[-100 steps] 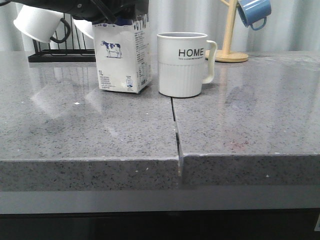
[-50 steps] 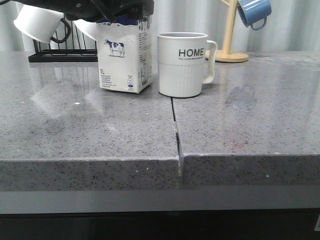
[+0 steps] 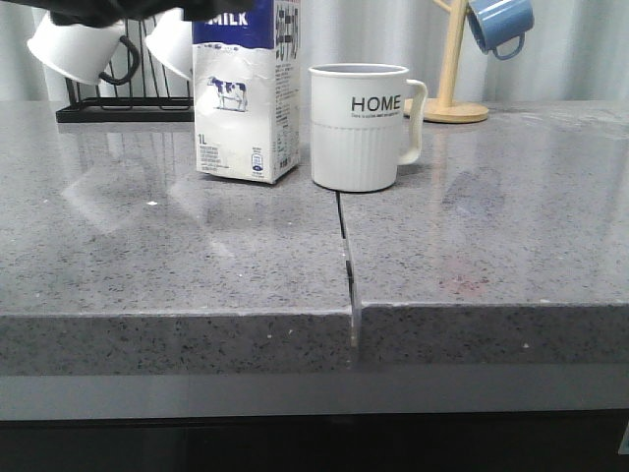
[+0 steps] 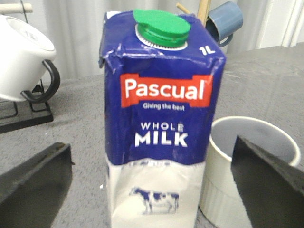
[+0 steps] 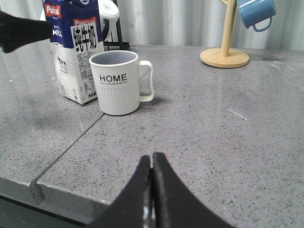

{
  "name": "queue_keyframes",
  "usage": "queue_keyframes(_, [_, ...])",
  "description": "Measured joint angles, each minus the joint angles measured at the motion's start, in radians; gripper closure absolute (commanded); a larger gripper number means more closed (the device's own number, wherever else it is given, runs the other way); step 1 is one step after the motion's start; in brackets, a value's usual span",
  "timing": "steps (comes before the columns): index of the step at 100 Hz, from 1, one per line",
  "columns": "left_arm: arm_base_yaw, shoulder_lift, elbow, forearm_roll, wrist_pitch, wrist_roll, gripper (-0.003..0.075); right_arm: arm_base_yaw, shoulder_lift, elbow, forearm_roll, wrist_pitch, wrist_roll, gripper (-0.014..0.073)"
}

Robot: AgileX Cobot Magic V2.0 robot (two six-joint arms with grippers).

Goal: Place milk next to cup
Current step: 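Withdraw the left gripper upward away from the carton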

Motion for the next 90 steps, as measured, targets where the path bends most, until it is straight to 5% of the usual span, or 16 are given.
queue_keyframes(11, [0.0, -0.115, 0.061, 0.0, 0.072, 0.0, 0.0342, 0.0, 0.0, 0.0, 0.0, 0.0, 0.0, 0.0661])
queue_keyframes(27, [0.039, -0.285, 0.133, 0.018, 0.176, 0.0, 0.0745, 0.0, 0.0, 0.0, 0.0, 0.0, 0.0, 0.0661])
queue_keyframes(90, [0.38, -0.919, 0.425, 0.045, 0.541, -0.009, 0.0741, 0.0, 0.0, 0.0, 0.0, 0.0, 0.0, 0.0661])
